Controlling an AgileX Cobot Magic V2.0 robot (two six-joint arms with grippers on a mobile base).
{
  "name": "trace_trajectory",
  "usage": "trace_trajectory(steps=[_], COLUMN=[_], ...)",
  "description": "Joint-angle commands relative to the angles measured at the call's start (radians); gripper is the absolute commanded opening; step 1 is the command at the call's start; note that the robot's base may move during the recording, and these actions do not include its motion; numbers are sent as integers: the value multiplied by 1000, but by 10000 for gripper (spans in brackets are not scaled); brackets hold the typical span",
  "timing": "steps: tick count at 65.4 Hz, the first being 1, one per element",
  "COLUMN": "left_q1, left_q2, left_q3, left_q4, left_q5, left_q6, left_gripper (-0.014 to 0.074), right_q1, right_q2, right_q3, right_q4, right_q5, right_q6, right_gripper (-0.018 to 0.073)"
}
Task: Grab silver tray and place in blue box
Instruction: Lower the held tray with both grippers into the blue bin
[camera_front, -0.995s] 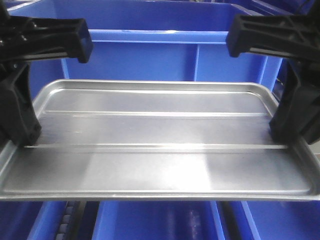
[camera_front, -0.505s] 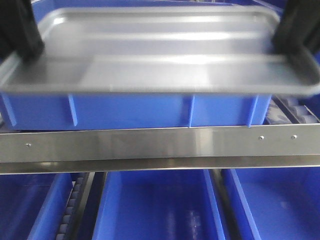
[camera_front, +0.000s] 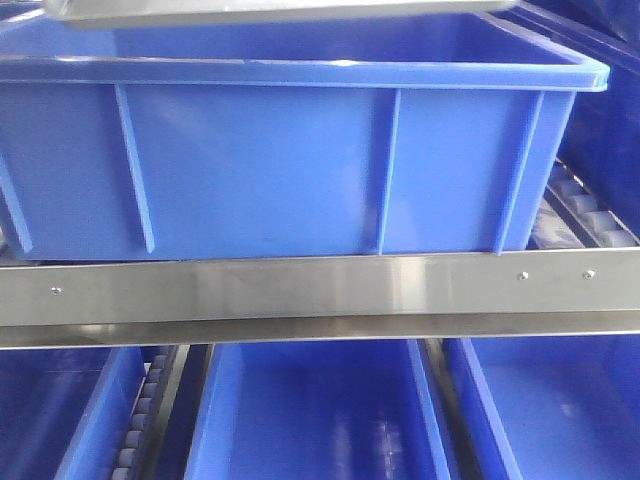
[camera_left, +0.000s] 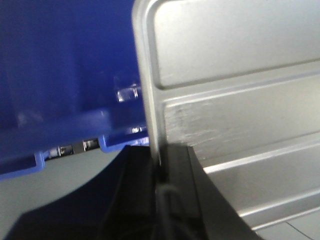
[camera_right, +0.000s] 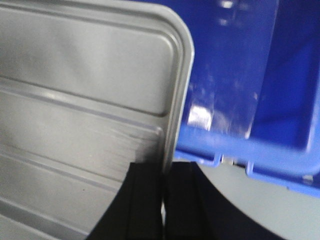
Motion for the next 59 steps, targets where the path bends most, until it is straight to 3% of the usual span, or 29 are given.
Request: trace_trajectory(steps=[1, 8, 11, 25, 59], left_q1=[37, 123, 146, 190, 190], left_q2=[30, 117, 154, 293, 436], left_q3=[-115, -220, -255, -366, -366], left_q4=[-300, -458, -485, -485, -483], left_q5=[-172, -149, -144, -164, -250], left_q6=[120, 249, 276, 276, 276], left_gripper=[-15, -15, -15, -15, -15], right_q1=[-2, -38, -52, -112, -130], right_q2=[38, 136, 164, 318, 477], right_q3=[-117, -233, -271, -403, -406], right_q4=[232, 313, 333, 363, 363], right_q5=[-155, -157, -158, -165, -269], right_q6=[-90, -173, -191, -200, -201], right_gripper=[50, 50, 50, 50, 50])
